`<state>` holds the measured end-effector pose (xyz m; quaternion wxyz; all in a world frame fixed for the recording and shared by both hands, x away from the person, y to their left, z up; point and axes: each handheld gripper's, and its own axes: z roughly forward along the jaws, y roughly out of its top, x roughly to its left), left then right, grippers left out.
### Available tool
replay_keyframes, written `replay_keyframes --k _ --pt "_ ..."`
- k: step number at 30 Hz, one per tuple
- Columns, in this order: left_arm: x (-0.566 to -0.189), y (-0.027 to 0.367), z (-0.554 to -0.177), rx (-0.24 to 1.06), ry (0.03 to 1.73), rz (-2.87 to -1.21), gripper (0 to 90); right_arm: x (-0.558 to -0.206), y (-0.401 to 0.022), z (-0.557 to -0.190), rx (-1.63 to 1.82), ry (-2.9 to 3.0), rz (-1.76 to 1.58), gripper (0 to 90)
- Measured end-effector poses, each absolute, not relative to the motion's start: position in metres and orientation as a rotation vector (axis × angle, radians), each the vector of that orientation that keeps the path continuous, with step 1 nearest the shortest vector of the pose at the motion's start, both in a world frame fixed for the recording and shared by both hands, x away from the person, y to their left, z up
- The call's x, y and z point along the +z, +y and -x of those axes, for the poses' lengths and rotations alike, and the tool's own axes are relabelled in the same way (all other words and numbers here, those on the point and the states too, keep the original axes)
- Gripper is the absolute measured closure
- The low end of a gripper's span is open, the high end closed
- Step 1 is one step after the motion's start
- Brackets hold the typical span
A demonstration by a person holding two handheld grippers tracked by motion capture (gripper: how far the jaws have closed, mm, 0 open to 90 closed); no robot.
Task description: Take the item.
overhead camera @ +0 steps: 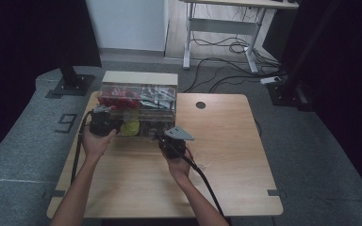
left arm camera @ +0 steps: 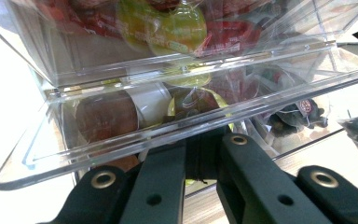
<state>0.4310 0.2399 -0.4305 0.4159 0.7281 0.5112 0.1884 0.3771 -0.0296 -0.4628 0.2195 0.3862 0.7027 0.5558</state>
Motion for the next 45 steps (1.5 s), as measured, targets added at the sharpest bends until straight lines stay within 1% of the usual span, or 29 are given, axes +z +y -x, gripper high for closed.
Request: replay_keyframes --k 14,28,45 --pt "-0.431 0.239 -0.431 0.476 1.287 -1.830 89.9 -0.451 -0.045 -0.366 1.544 1.951 -1.041 88.9" --pt "-0.431 0.237 -0.431 0.482 1.286 -1.829 89.9 -0.444 -0.081 -0.353 1.555 1.904 -1.046 89.0" --pt "-0.431 0.237 -0.431 0.486 1.286 -1.837 89.8 -0.440 -0.117 -0.347 1.536 1.852 -1.076 88.9"
